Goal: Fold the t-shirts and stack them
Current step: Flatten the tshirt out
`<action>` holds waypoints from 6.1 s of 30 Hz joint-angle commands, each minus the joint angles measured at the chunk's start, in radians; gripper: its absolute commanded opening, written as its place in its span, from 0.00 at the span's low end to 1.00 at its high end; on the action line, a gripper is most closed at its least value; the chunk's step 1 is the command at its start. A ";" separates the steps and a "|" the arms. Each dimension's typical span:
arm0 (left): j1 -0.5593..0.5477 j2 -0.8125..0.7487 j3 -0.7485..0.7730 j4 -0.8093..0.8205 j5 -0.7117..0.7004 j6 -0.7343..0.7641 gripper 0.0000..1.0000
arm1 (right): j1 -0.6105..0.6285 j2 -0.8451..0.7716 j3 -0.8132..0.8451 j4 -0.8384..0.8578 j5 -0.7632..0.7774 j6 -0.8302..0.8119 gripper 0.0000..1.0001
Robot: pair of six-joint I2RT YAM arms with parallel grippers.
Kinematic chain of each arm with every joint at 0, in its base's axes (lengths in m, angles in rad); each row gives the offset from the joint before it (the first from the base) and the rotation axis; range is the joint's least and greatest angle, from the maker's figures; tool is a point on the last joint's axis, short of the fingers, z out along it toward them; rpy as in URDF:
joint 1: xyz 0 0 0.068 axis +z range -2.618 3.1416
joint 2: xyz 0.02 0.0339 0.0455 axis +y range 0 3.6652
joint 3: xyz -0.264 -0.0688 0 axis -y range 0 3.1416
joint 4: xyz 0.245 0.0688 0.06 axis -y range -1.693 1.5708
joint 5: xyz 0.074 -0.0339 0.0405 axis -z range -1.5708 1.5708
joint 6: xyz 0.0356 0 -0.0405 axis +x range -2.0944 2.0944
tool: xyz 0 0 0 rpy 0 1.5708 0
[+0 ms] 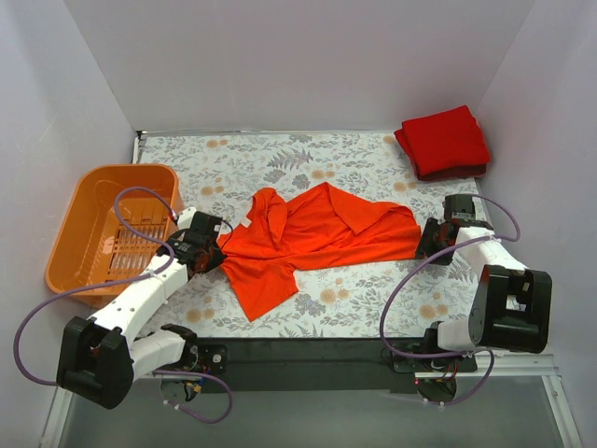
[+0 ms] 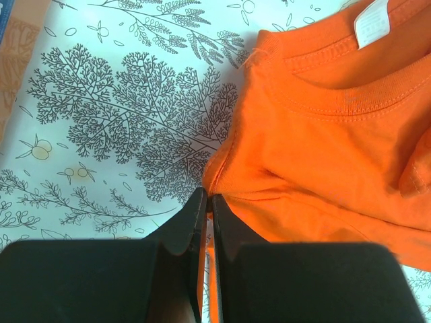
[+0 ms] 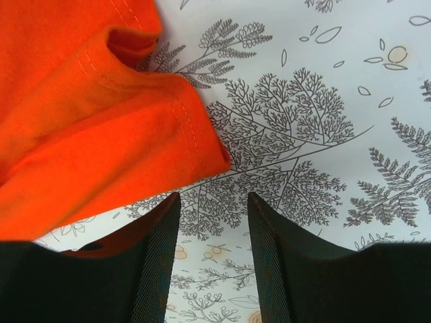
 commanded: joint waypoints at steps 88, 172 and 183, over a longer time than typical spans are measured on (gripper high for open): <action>-0.025 0.277 0.276 -0.163 0.111 -0.066 0.64 | 0.006 0.166 0.108 0.167 -0.014 -0.073 0.01; -0.002 0.040 1.461 -0.044 -0.374 0.570 0.00 | 0.041 -0.489 0.914 -0.224 0.098 -0.196 0.01; 0.012 0.436 1.087 0.087 -0.219 0.523 0.00 | 0.041 -0.221 0.559 -0.034 -0.032 -0.218 0.01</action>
